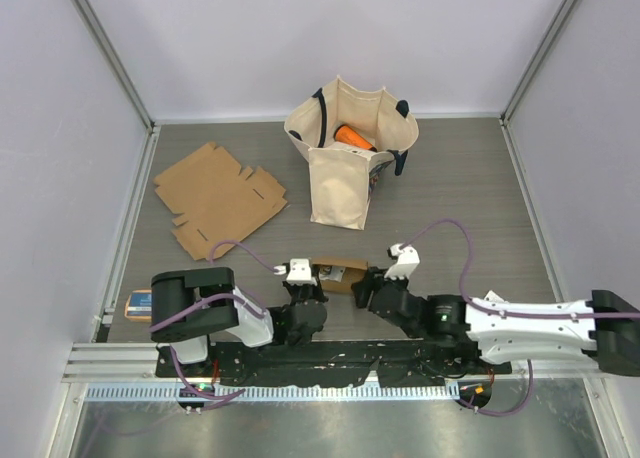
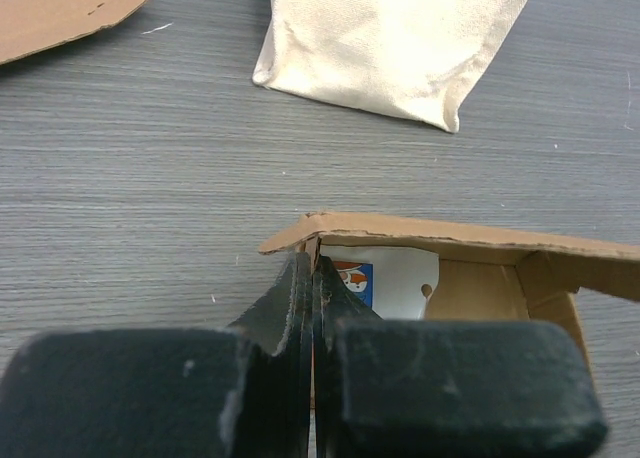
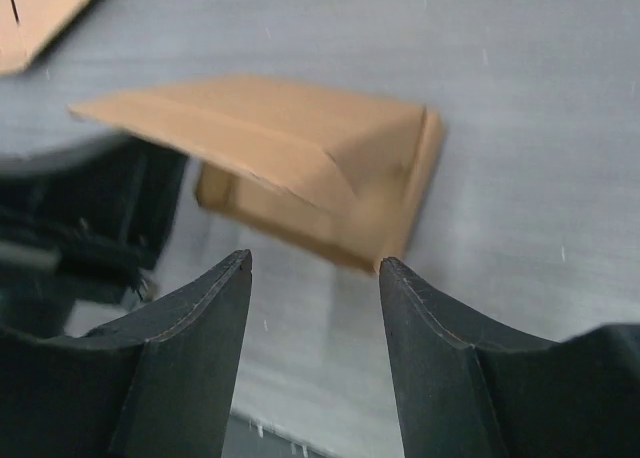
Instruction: Fold the paper box
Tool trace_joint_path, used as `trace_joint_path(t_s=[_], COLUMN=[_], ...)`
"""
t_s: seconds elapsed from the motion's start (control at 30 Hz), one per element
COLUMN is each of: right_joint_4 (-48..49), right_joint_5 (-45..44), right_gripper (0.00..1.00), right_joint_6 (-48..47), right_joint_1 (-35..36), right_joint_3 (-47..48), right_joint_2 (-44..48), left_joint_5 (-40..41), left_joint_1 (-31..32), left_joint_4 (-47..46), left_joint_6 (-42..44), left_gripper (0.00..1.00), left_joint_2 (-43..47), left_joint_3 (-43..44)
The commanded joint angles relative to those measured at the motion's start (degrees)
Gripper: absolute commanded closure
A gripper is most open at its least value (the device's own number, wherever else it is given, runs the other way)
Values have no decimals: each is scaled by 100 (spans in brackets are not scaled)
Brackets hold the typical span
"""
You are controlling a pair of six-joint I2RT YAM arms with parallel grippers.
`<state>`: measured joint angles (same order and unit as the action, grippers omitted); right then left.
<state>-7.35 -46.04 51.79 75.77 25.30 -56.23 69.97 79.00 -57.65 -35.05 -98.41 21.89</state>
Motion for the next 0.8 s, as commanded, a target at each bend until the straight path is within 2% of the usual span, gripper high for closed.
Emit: trace_joint_path(t_s=[0.0,0.07,0.2,0.3,0.33,0.4,0.53,0.67,0.77], right_joint_4=[-1471,-1356,-1356,-1321,-1321,-1286,-1171,-1102,-733], right_joint_5=[1535,1904,2161,1959,1898,1548,817,842,930], right_gripper=[40,35,34,33,34,34,36,43,45], right_joint_6=[1745,1887,2422,3949,4806,5313,5508,6227,6466], right_joint_1=[35,35,26,26,26,17,-27,-333,-518], right_joint_3=[-516,-824,-834,-816,-816,-755,-228,-78,-192], right_joint_2=[1173,1882,2798,2994,2986,2864,2364,1827,1511], left_joint_5=[271,306,324,350,341,333,359,385,412], left_joint_1=[54,71,80,89,98,107,142,168,186], left_joint_4=[-221,-221,-229,-229,-229,-229,-247,-247,-256], left_joint_6=[165,209,253,279,288,288,314,367,393], left_gripper=[100,100,100,100,100,100,100,100,100], left_joint_2=[-99,-126,-134,-161,-170,-196,-249,-258,-249], left_joint_3=[122,149,149,175,184,202,237,263,254])
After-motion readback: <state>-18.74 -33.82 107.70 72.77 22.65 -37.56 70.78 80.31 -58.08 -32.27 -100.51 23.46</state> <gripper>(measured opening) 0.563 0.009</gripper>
